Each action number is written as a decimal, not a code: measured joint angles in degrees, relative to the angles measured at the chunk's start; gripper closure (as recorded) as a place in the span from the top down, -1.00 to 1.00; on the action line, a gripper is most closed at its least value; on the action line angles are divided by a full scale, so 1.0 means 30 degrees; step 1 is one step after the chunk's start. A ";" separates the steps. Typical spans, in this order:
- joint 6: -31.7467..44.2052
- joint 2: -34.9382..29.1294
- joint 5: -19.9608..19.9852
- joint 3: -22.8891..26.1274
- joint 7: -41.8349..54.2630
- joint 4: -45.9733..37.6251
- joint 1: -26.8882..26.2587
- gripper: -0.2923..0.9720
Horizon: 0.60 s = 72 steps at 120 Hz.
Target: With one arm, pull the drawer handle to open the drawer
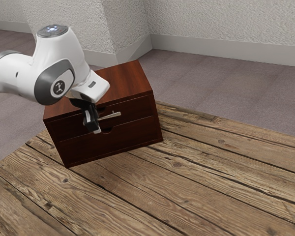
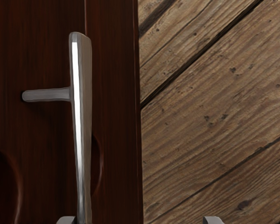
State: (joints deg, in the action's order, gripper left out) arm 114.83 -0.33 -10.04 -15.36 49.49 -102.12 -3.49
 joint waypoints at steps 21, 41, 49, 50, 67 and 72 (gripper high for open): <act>0.0137 -0.0046 0.0225 -0.0044 -0.0211 -0.0172 0.0062 -0.14; 0.0114 -0.0090 0.0571 -0.0078 -0.0431 -0.0245 0.0096 -0.19; 0.0080 -0.0125 0.0625 -0.0077 -0.0530 -0.0282 0.0079 -0.18; 0.0074 -0.0131 0.0630 -0.0067 -0.0543 -0.0285 0.0085 -0.18; -0.0001 -0.0208 0.0676 0.0090 -0.0770 -0.0349 0.0082 -0.14; -0.0012 -0.0242 0.0674 0.0127 -0.0845 -0.0430 0.0070 -0.12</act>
State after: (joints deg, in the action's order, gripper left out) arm 114.80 -1.06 -8.02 -14.98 46.96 -103.41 -3.28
